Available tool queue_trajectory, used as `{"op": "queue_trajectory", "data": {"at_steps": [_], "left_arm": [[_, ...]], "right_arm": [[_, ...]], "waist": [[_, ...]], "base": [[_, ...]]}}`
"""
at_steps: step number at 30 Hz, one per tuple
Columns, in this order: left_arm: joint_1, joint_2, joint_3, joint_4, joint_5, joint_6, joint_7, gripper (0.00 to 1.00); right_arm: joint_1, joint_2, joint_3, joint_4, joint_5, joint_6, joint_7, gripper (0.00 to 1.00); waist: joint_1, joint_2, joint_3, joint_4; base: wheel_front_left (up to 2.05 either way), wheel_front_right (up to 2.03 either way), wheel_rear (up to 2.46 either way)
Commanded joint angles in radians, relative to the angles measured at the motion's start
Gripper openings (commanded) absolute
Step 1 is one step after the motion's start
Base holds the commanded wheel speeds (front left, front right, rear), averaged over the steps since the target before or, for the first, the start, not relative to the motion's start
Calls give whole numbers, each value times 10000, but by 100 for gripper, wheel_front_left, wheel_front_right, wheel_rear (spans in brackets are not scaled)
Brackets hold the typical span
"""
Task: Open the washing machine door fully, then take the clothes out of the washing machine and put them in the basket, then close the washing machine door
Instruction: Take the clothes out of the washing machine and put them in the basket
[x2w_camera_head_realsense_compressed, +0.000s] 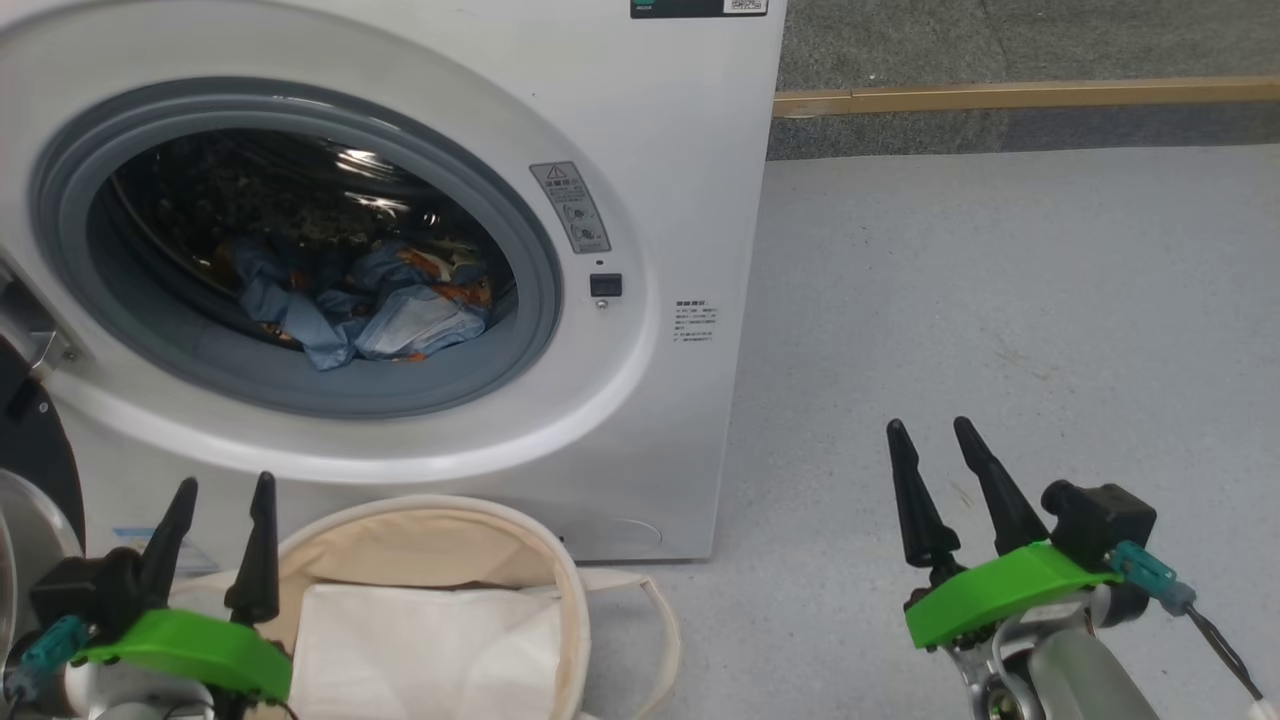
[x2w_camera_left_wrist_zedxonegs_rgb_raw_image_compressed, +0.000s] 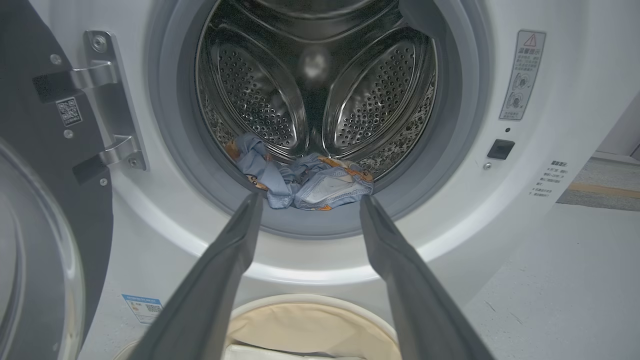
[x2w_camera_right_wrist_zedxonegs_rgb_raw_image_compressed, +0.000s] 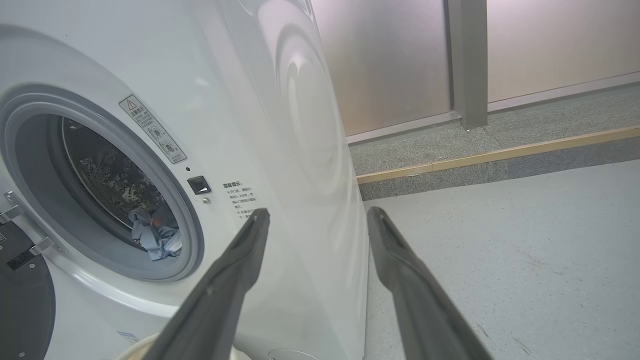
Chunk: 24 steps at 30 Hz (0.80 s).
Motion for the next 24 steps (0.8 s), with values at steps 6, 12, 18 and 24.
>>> {"op": "queue_trajectory", "data": {"at_steps": [6,12,18,24], "left_arm": [[-823,122,91,134,21,-114,-157,100],[-1598,125,-254,873,294,-30,169,100],[-2823,174,-542,2048,723,226,444,100],[-5008,236,-815,3932,1396,977,713,100]], "right_arm": [[-398,49,146,-386,-58,2,-124,100],[-456,49,68,-474,-56,2,-124,100],[-577,49,53,-525,-130,2,-124,100],[-916,49,-44,-756,-228,2,-124,100]], "waist": [[0,0,39,-40],[0,0,180,-107],[0,0,418,-221],[0,0,1208,-418]], "base": [[0,0,0],[0,0,0],[0,0,0],[0,0,0]]}}
